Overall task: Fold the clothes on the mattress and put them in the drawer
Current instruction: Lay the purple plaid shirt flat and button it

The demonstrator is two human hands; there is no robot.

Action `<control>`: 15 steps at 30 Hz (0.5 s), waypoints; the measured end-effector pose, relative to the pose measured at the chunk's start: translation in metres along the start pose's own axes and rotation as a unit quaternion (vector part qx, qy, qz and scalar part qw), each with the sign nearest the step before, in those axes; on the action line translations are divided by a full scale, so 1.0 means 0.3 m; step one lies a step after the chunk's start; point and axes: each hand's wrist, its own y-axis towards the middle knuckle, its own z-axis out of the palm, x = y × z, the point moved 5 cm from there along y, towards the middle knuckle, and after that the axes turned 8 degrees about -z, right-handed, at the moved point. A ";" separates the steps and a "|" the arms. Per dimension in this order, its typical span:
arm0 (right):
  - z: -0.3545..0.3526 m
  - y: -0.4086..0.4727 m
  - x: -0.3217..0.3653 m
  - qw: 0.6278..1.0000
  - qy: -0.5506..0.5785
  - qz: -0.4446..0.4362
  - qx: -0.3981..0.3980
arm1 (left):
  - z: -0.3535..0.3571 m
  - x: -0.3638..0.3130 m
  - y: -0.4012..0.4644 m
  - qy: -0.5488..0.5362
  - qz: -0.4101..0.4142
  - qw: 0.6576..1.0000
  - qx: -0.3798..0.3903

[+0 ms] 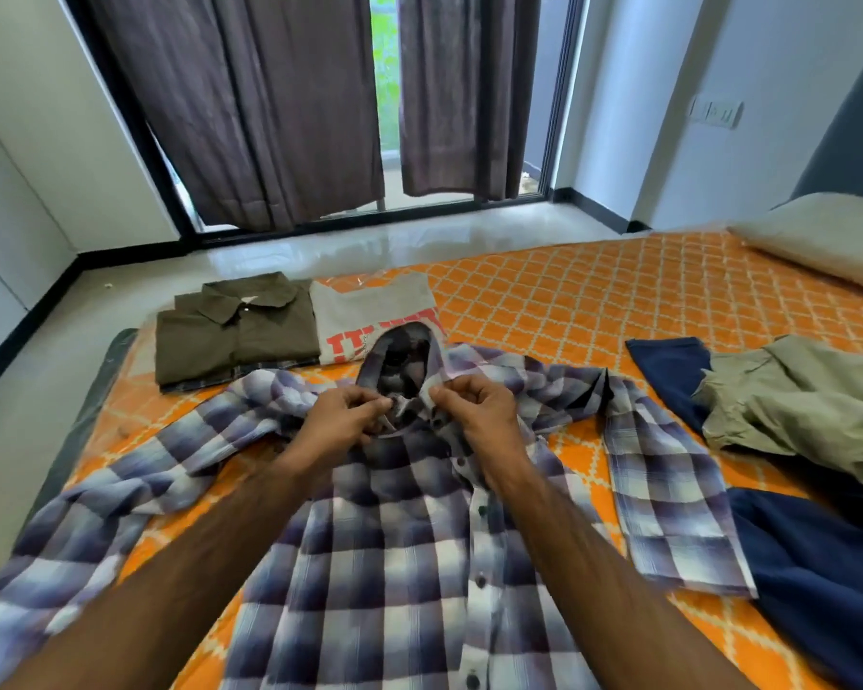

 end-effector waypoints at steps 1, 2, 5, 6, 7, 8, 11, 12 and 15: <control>0.013 -0.036 0.012 1.000 -0.018 -0.003 0.019 | -0.004 0.013 -0.051 -0.018 -0.004 1.000 0.008; 0.023 -0.076 0.021 0.999 -0.040 -0.005 0.032 | -0.006 0.029 -0.103 -0.025 -0.007 1.000 0.014; 0.041 -0.195 0.046 0.993 -0.113 -0.013 0.041 | -0.005 0.060 -0.240 -0.040 -0.013 0.999 0.015; 0.046 -0.229 0.053 0.991 -0.130 -0.020 0.039 | -0.001 0.070 -0.272 -0.047 -0.012 0.999 0.014; 0.054 -0.264 0.065 0.989 -0.144 -0.027 0.035 | 0.005 0.079 -0.303 -0.051 -0.009 0.999 0.015; 0.063 -0.291 0.074 0.987 -0.154 -0.032 0.035 | 0.010 0.085 -0.330 -0.053 -0.009 0.998 0.017; 0.075 -0.357 0.088 0.984 -0.166 -0.043 0.039 | 0.015 0.111 -0.384 -0.059 -0.004 0.998 0.024; 0.076 -0.373 0.091 0.983 -0.170 -0.047 0.041 | 0.014 0.116 -0.394 -0.057 -0.002 0.998 0.024; 0.078 -0.405 0.089 0.982 -0.180 -0.045 0.040 | 0.014 0.128 -0.406 -0.067 -0.002 0.997 0.025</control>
